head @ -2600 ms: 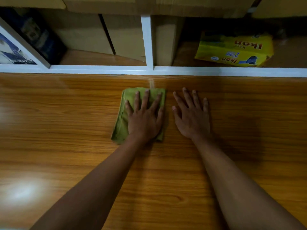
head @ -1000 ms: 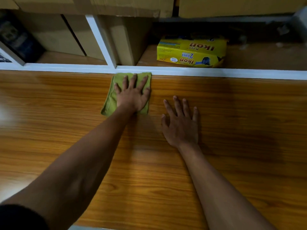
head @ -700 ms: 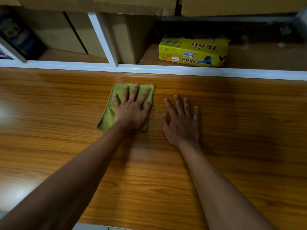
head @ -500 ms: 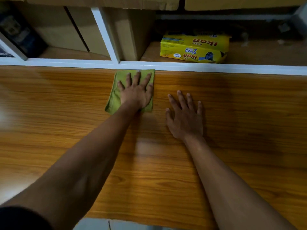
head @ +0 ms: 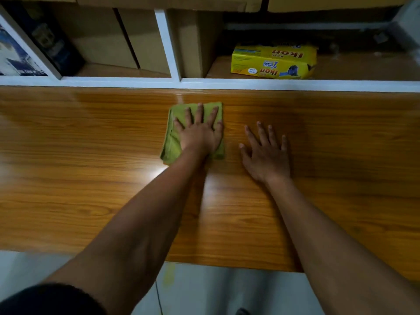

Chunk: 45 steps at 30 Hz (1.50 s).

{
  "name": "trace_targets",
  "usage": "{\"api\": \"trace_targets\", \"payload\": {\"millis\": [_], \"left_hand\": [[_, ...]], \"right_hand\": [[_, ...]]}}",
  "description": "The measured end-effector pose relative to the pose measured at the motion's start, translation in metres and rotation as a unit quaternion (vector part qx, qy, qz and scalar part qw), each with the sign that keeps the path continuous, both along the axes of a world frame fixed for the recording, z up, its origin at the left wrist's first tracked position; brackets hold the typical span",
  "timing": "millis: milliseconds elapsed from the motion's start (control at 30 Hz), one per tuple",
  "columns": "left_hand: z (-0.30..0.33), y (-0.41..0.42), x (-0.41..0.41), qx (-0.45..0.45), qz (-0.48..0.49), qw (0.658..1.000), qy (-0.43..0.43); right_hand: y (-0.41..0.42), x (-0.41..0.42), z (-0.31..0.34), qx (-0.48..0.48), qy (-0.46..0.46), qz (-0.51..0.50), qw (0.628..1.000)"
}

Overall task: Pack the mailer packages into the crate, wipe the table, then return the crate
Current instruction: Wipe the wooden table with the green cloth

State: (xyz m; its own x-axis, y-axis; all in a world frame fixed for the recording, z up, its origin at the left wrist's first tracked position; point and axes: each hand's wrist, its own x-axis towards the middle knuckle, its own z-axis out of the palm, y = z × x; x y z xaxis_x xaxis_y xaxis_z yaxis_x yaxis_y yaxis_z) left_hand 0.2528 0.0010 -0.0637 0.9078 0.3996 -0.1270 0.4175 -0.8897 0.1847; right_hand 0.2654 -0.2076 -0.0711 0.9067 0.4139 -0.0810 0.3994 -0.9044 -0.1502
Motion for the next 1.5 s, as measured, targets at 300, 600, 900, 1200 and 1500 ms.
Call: {"api": "trace_targets", "payload": {"millis": [300, 600, 900, 1200, 1500], "left_hand": [[0.001, -0.051, -0.149, -0.021, -0.026, 0.999, -0.031], [0.0, -0.022, -0.058, -0.001, -0.019, 1.0, -0.004], [0.003, -0.081, -0.244, -0.02, -0.019, 0.999, -0.023], [-0.002, -0.062, -0.146, -0.007, -0.021, 0.999, -0.025], [-0.003, -0.085, -0.168, -0.005, -0.032, 0.999, -0.039]], "right_hand": [[-0.004, -0.059, -0.002, -0.02, 0.002, -0.029, 0.999], [-0.01, -0.066, 0.002, -0.015, -0.015, -0.022, 1.0], [-0.034, -0.132, 0.002, -0.016, -0.018, -0.032, 0.999], [-0.035, -0.133, 0.001, 0.001, -0.028, -0.037, 0.999], [-0.037, -0.13, -0.003, 0.004, -0.022, -0.036, 0.999]]}}
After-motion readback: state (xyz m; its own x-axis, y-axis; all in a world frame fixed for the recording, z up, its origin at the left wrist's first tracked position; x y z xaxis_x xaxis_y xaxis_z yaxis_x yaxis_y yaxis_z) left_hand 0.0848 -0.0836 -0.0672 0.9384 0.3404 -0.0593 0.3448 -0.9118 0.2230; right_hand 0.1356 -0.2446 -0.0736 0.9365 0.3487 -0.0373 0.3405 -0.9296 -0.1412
